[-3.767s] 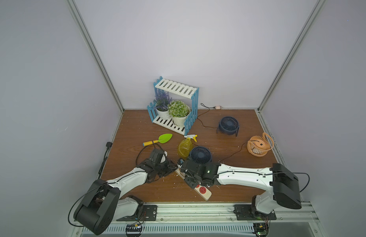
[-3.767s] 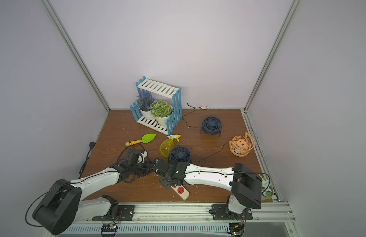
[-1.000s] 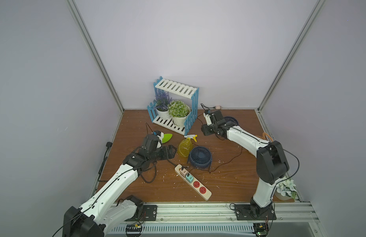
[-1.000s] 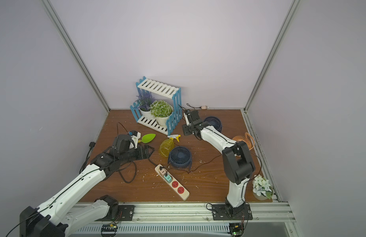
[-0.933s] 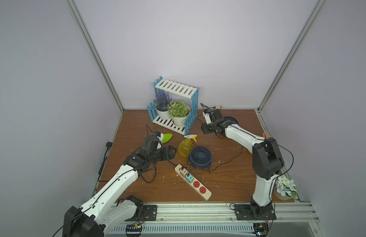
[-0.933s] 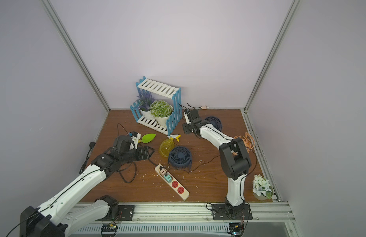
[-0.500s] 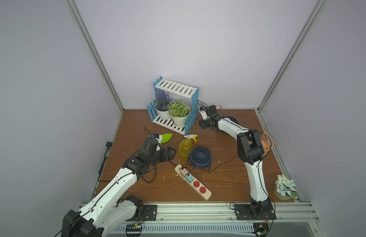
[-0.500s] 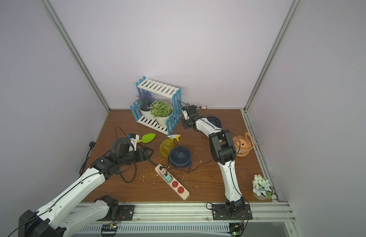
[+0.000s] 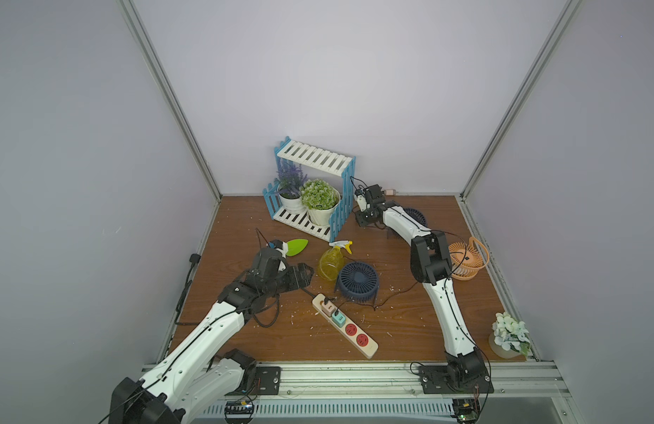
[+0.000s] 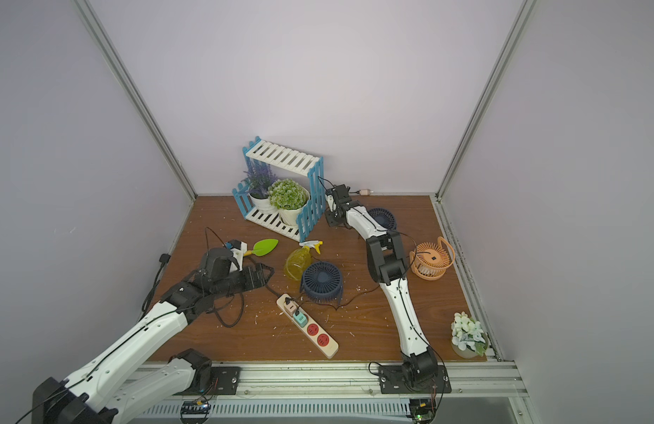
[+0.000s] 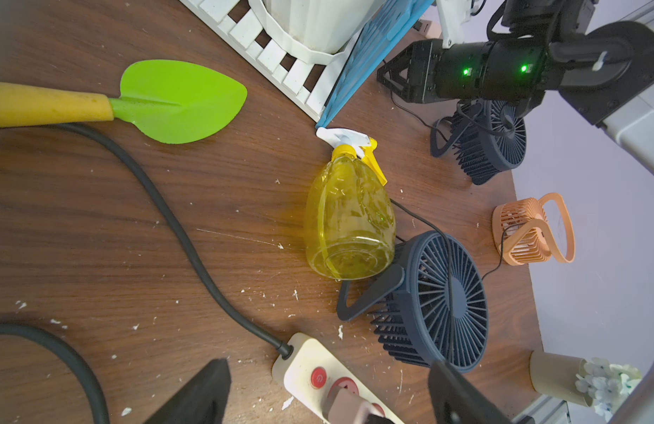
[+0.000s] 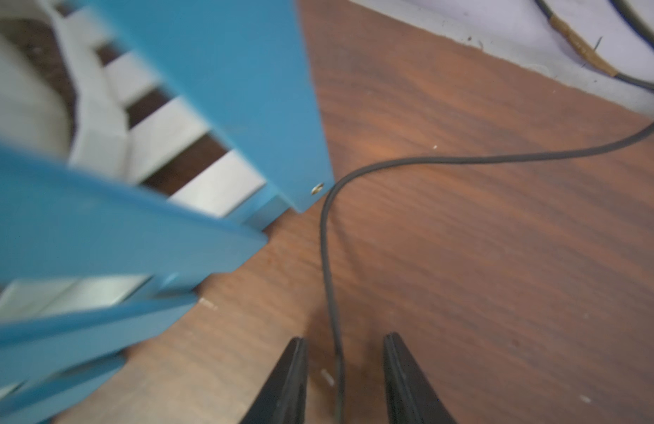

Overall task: Plug the desk fan into the power strip
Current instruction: Pick up the power cord at the center of the board.

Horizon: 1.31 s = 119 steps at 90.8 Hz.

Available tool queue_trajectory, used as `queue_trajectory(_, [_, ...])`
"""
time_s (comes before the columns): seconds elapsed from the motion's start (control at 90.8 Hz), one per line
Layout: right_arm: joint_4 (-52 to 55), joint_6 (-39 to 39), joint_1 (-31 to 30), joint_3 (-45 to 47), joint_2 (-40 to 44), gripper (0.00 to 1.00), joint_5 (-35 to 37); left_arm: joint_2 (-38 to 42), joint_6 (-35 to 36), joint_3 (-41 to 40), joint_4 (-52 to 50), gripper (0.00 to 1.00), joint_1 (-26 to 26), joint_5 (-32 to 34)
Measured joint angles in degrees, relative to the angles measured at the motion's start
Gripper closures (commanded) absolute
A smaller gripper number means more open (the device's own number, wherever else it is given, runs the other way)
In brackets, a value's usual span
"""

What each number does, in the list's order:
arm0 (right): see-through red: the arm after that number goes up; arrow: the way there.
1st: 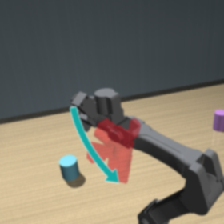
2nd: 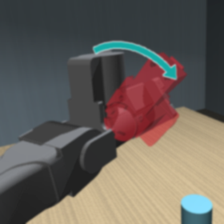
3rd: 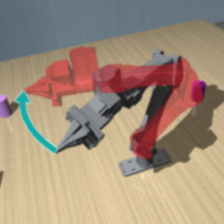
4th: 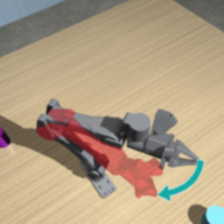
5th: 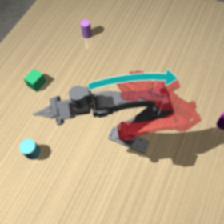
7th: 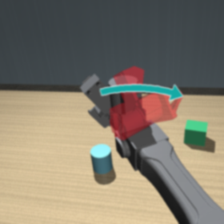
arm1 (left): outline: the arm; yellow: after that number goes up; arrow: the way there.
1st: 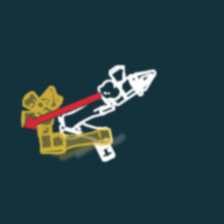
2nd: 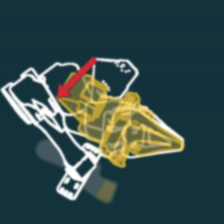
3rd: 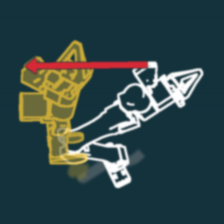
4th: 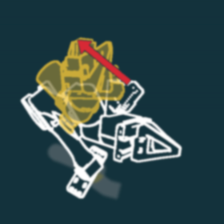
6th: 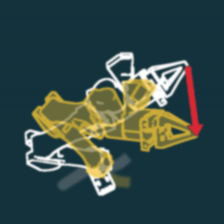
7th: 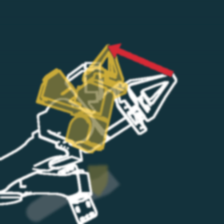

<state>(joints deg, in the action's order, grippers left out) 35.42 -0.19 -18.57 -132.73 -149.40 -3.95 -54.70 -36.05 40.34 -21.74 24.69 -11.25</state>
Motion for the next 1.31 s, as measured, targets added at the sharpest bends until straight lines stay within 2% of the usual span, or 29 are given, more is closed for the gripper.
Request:
queue_trajectory(0.099, [2.8, -0.76, 0.22, -4.28, -1.95, 1.0, -0.26, 0.0, -0.37, -0.39, 0.15, 0.12, 0.0, 0.02])
queue_trajectory(0.209, [3.32, -0.46, 0.22, -3.45, -1.46, 1.0, -1.29, 0.0, -0.76, -0.42, 0.39, 0.12, 0.0, 0.02])
queue_trajectory(0.319, [1.95, -0.46, 0.22, 4.22, 3.23, 1.0, -3.37, -0.17, -0.83, -0.39, 0.55, 0.12, 0.0, -0.04])
queue_trajectory(0.539, [-0.85, -0.46, 0.15, 25.07, 22.88, 1.0, -5.09, -1.27, -0.81, -0.39, 1.57, 0.12, 0.0, -0.7])
queue_trajectory(0.738, [-5.6, -0.5, 0.33, 39.01, 44.39, 1.0, -4.33, -1.25, -0.66, -0.39, 2.84, 0.12, 0.0, -1.68])
queue_trajectory(0.87, [-7.54, -0.46, 0.33, 47.69, 55.78, 1.0, -3.72, -1.25, 0.0, -0.39, 2.93, 0.12, 0.02, -2.75])
queue_trajectory(1.024, [-7.5, -0.39, 0.33, 56.81, 65.37, 1.0, -1.68, -1.29, 0.66, -0.39, 2.95, 0.12, 0.68, -3.52])
queue_trajectory(1.31, [-2.78, 0.92, 0.33, 65.77, 77.46, 1.0, 4.94, -4.39, 1.57, -0.37, 4.35, 0.11, 5.2, -3.61])
